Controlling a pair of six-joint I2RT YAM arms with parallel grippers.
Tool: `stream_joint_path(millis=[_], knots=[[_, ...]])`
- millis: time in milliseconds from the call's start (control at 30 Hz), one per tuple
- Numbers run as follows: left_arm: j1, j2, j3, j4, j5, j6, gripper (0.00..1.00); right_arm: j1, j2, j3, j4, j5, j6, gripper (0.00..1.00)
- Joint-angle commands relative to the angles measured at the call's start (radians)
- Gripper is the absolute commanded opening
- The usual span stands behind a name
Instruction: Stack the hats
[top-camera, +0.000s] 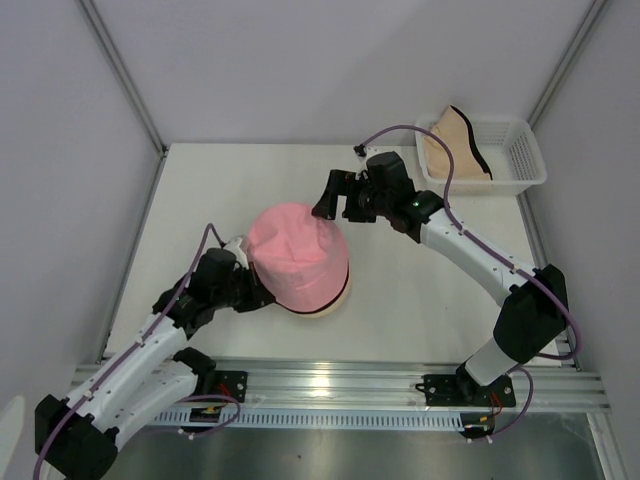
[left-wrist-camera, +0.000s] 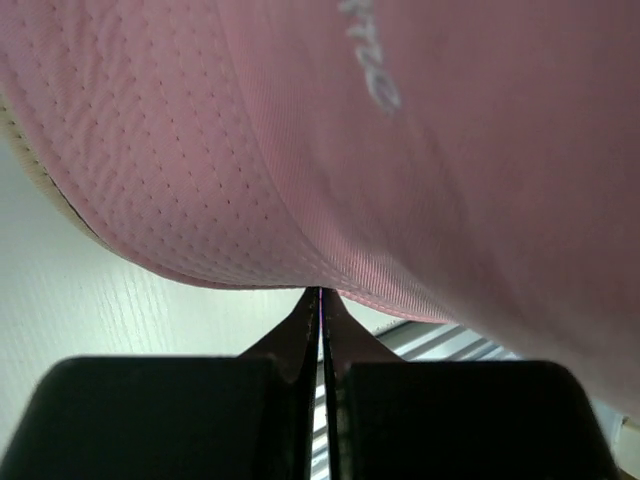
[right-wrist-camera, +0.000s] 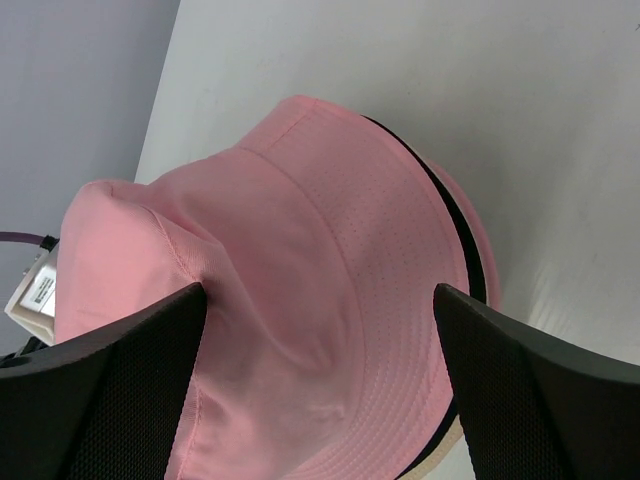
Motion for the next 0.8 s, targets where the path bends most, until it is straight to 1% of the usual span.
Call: stream_joint_path(millis=[0, 33, 167, 267, 300, 433, 500, 533, 567, 600, 633, 667, 700, 733, 767], knots=[[-0.005, 0.036, 0.002, 0.082, -0.094, -0.005, 0.01, 0.003, 0.004, 0.011, 0.027, 0.002, 0.005, 0.98], [-0.005, 0.042, 0.006, 0.082, -0.123, -0.004, 0.01, 0.003, 0.002, 0.008, 0.02, 0.022, 0.003, 0.98], [-0.004, 0.072, 0.031, 0.069, -0.167, 0.027, 0.01, -0.025, -0.021, 0.014, -0.013, 0.071, -0.006, 0.99], [-0.004, 0.078, 0.048, 0.056, -0.19, 0.044, 0.01, -0.114, -0.047, 0.035, -0.037, 0.048, -0.005, 0.99], [-0.004, 0.079, 0.052, 0.044, -0.197, 0.047, 0.01, -0.17, -0.068, 0.046, -0.039, 0.04, -0.006, 0.99], [0.009, 0.061, 0.078, 0.013, -0.197, 0.071, 0.02, -0.298, -0.117, 0.098, -0.036, 0.06, -0.086, 0.99], [0.021, 0.026, 0.109, -0.026, -0.195, 0.082, 0.07, -0.35, -0.115, 0.147, -0.048, 0.086, -0.113, 1.0], [0.027, 0.007, 0.153, -0.093, -0.195, 0.096, 0.09, -0.406, -0.098, 0.162, -0.05, 0.118, -0.129, 1.0], [0.032, -0.014, 0.17, -0.129, -0.195, 0.104, 0.17, -0.433, -0.085, 0.178, -0.051, 0.134, -0.165, 1.0], [0.047, -0.067, 0.189, -0.169, -0.197, 0.11, 0.23, -0.459, -0.07, 0.204, -0.042, 0.152, -0.19, 0.99], [0.059, -0.097, 0.242, -0.25, -0.23, 0.125, 0.29, -0.508, -0.05, 0.213, -0.025, 0.18, -0.221, 0.99], [0.076, -0.129, 0.261, -0.282, -0.236, 0.139, 0.39, -0.528, -0.009, 0.216, -0.002, 0.188, -0.301, 1.0], [0.123, -0.181, 0.279, -0.315, -0.237, 0.153, 0.45, -0.548, 0.016, 0.218, 0.053, 0.195, -0.345, 1.0], [0.153, -0.203, 0.323, -0.344, -0.235, 0.183, 0.56, -0.583, 0.042, 0.218, 0.085, 0.191, -0.385, 1.0], [0.183, -0.217, 0.365, -0.388, -0.227, 0.205, 0.61, -0.597, 0.104, 0.222, 0.114, 0.18, -0.428, 1.0]])
